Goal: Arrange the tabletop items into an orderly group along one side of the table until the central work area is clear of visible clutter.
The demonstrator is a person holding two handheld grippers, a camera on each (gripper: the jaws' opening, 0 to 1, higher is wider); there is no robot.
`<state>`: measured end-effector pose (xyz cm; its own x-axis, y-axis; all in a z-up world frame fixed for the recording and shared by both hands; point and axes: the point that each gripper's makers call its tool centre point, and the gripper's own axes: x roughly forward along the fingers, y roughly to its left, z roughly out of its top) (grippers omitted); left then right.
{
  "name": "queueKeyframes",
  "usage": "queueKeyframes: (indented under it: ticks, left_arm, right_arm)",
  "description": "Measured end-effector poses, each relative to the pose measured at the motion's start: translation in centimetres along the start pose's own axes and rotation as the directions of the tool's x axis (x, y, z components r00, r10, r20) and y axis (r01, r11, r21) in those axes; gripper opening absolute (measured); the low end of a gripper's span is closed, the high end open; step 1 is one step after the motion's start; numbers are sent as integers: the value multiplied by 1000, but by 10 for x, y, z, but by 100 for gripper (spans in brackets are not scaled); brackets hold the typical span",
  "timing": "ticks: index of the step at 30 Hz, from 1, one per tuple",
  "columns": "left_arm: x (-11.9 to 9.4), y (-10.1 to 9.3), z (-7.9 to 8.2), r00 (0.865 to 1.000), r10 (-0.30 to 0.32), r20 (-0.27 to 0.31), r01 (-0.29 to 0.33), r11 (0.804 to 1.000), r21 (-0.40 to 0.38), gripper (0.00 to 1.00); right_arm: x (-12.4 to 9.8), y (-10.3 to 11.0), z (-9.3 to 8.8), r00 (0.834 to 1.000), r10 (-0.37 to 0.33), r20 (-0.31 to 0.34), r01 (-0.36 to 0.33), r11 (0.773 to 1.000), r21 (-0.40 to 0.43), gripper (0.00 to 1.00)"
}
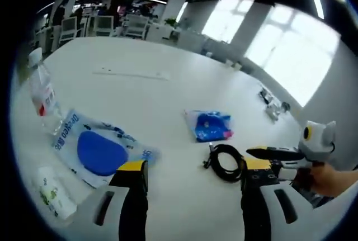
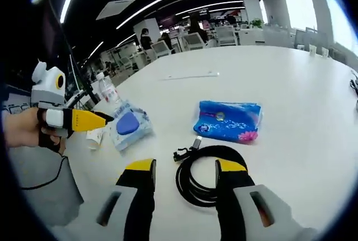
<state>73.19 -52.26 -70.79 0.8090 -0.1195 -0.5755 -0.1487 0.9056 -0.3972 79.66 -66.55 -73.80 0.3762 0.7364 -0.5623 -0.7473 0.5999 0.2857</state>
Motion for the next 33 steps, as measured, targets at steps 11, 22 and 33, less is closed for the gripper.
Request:
queueKeyframes:
  ticks: [11, 22, 33]
  left_arm:
    - [-26, 38, 13, 999, 2, 44, -4, 999, 43, 67]
    - [-43, 88, 25, 997, 36, 69, -38, 999, 27, 68]
    - [-48, 117, 30, 996, 46, 76, -49, 998, 45, 68]
  right_arm:
    - [1, 4, -3, 1000, -17, -1, 17, 999, -27, 42]
    - [2, 24, -5, 1000, 9, -25, -11, 997, -78, 43]
    - [0, 31, -14, 998, 22, -62, -29, 993, -113, 43]
